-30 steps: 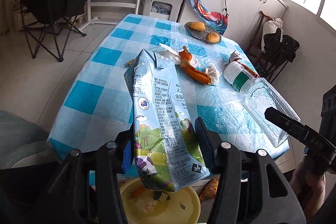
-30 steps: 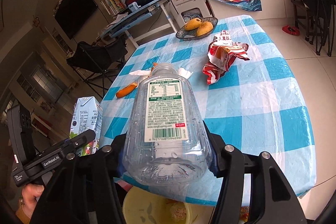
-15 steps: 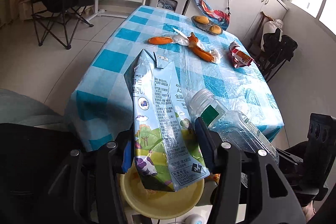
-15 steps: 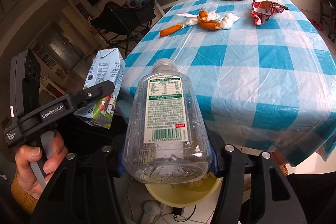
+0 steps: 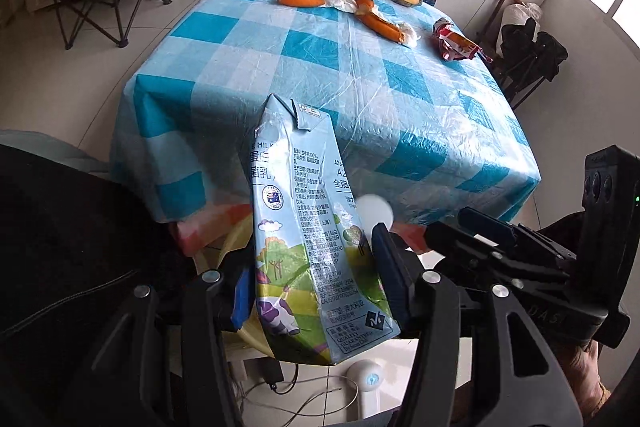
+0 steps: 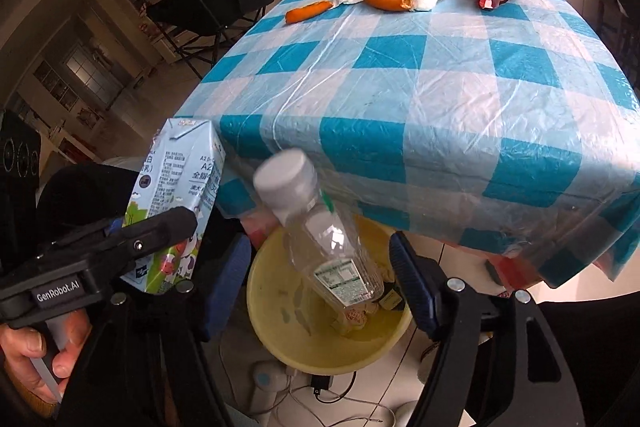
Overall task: Collect trash
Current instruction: 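Carry the bottle and milk carton over the yellow basin and release both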
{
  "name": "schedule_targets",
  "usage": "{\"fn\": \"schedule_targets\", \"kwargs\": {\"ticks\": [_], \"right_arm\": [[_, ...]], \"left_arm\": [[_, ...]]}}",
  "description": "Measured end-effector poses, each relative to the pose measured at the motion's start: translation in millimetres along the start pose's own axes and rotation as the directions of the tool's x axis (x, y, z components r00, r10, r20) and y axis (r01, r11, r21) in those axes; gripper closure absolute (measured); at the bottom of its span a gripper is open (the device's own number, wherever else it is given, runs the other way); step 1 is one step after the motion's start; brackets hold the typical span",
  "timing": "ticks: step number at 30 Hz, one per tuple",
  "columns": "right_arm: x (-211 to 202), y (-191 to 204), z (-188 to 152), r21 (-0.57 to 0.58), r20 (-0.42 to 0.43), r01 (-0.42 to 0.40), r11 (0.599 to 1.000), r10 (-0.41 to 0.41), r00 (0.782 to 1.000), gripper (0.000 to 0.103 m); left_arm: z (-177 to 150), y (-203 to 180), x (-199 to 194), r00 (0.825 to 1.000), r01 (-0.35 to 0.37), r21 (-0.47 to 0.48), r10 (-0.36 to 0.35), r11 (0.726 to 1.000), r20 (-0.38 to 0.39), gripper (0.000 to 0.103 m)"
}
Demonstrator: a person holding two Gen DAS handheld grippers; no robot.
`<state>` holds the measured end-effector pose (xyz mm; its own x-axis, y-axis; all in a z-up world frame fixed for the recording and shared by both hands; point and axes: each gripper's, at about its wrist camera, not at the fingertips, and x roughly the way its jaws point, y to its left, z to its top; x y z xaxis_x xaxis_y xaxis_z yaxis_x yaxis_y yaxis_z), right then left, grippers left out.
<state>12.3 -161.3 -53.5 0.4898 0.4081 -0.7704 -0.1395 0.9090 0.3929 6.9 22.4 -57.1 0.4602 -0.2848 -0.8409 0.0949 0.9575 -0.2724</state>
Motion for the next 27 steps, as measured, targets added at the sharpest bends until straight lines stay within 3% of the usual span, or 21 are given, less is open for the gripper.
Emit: {"fn": "schedule_targets", "kwargs": {"ticks": [3, 6, 10, 15, 19, 24, 27], "right_arm": [[-17, -15, -1, 0.081, 0.07, 0.021, 0.996, -0.027, 0.997, 0.029], [-26, -19, 0, 0.106, 0.12, 0.036, 0.994, -0.049, 0.992, 0.028], [-32, -11, -1, 0.068, 0.171, 0.085, 0.994, -0.095, 0.981, 0.024], [-32, 0, 3, -0.002, 0.22, 0.144, 0.99, -0.14, 0.965, 0.018], [-31, 5, 3, -0.034, 0.244, 0.176, 0.984, -0.163, 0.956, 0.017], [-26, 10, 3, -0.065, 0.252, 0.21, 0.976, -0.188, 0.95, 0.015], [-23, 14, 4, -0.08, 0.256, 0.225, 0.971, -0.198, 0.946, 0.015]], "left_arm": [[-1, -3, 6, 1.0, -0.024, 0.03, 0.025, 0.999, -0.011, 0.05], [-1, -6, 6, 0.999, -0.034, 0.05, 0.034, 0.998, 0.004, 0.04], [2, -10, -10, 0.993, -0.056, 0.067, 0.049, 0.996, 0.11, 0.021], [5, -16, -35, 0.946, -0.139, 0.076, 0.11, 0.987, 0.306, 0.01], [21, -23, -44, 0.901, -0.203, 0.088, 0.151, 0.975, 0.406, 0.007], [37, -26, -59, 0.872, -0.214, 0.083, 0.152, 0.973, 0.466, 0.007], [33, -20, -59, 0.87, -0.211, 0.074, 0.153, 0.975, 0.468, 0.007]]}}
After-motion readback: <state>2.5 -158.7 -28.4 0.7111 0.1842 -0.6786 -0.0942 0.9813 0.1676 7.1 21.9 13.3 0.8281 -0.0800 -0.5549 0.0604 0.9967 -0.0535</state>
